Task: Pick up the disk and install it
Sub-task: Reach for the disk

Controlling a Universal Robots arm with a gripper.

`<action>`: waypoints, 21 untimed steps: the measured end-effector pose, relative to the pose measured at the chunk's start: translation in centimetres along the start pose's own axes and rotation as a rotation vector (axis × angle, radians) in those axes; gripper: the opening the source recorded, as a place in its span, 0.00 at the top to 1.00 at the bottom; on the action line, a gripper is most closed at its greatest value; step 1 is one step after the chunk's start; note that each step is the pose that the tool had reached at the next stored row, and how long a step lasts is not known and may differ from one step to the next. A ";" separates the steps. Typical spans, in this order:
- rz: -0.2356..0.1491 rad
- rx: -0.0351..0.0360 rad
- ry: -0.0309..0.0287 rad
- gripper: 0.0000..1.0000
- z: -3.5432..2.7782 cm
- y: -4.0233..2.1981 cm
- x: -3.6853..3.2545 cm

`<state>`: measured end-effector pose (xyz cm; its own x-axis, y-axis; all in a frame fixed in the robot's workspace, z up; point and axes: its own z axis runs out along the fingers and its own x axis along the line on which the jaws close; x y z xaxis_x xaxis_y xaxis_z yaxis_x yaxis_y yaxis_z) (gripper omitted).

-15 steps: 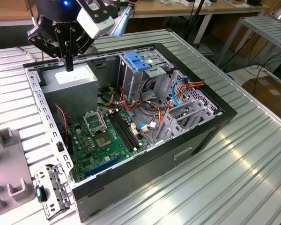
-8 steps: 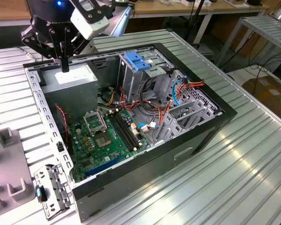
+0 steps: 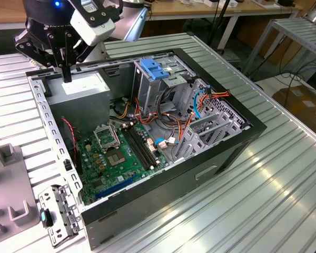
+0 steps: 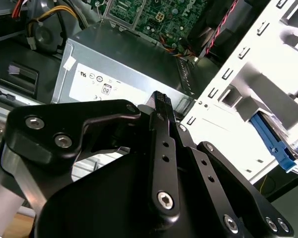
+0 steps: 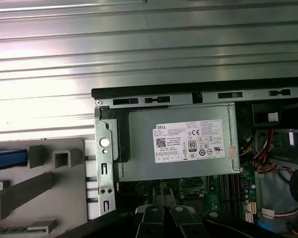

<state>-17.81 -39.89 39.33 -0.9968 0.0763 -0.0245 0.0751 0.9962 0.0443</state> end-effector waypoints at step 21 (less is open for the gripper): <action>0.000 0.0000 0.0000 0.89 -0.09 -0.25 3.27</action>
<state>-21.10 -39.90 39.33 -0.9968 0.0762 -0.0245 0.0751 0.9962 0.0443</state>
